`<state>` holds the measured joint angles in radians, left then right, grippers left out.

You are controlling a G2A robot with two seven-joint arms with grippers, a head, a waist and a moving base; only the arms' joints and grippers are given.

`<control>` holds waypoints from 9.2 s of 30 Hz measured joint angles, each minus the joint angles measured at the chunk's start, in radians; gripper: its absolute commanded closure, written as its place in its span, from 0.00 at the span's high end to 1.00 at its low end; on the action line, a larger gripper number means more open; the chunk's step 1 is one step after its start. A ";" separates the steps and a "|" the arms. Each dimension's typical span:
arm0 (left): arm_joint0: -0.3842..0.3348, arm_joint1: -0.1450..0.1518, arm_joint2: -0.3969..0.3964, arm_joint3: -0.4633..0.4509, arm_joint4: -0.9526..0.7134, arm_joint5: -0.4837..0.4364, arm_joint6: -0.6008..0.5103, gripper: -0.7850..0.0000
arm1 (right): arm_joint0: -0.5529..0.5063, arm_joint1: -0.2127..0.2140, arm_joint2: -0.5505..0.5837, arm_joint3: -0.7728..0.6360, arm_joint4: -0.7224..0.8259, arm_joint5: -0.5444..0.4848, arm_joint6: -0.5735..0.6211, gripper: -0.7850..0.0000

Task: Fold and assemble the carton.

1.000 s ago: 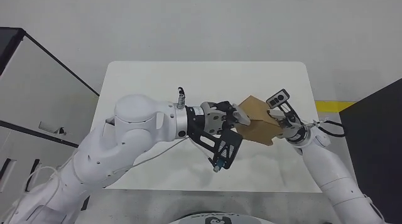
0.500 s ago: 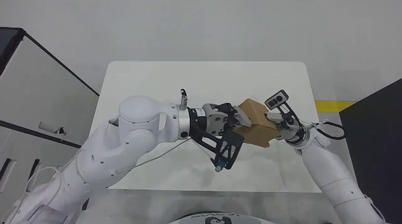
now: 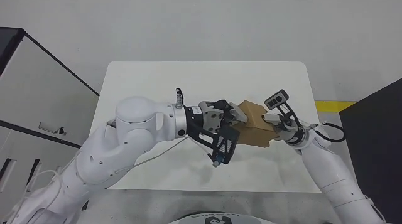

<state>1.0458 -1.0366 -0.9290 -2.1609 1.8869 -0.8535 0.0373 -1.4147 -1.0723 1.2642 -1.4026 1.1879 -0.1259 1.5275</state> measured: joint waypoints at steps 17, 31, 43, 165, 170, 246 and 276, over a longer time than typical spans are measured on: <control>0.020 0.012 -0.021 -0.023 0.040 -0.028 0.049 0.00 | 0.009 -0.007 -0.007 -0.008 0.004 -0.104 0.008 0.00; -0.003 0.010 0.008 -0.006 0.063 -0.036 0.072 0.00 | 0.018 -0.001 -0.027 -0.012 0.026 -0.143 0.008 0.00; -0.018 0.008 0.017 0.001 0.070 -0.033 0.078 0.00 | 0.029 0.004 -0.040 0.007 0.073 -0.146 0.008 0.00; 0.091 0.034 -0.154 -0.072 0.050 0.018 0.018 1.00 | 0.001 0.048 -0.047 -0.107 0.100 -0.159 0.009 0.00; 0.131 0.046 -0.224 -0.096 0.040 0.017 0.028 1.00 | -0.012 0.049 -0.007 -0.133 0.090 -0.158 0.008 0.00; 0.261 0.189 -0.426 0.271 -0.912 -0.159 -0.227 1.00 | 0.381 0.197 -0.272 -0.539 -2.028 -0.518 -0.351 0.00; 0.306 0.212 -0.498 0.314 -0.896 -0.159 -0.172 1.00 | 0.613 0.109 -0.627 -0.346 -2.123 -0.576 -0.409 0.00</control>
<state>1.3517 -0.8242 -1.4268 -1.8472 0.9908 -1.0124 -0.1344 -0.8018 -0.9632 0.6367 -1.7484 -0.9354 -0.7014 1.1186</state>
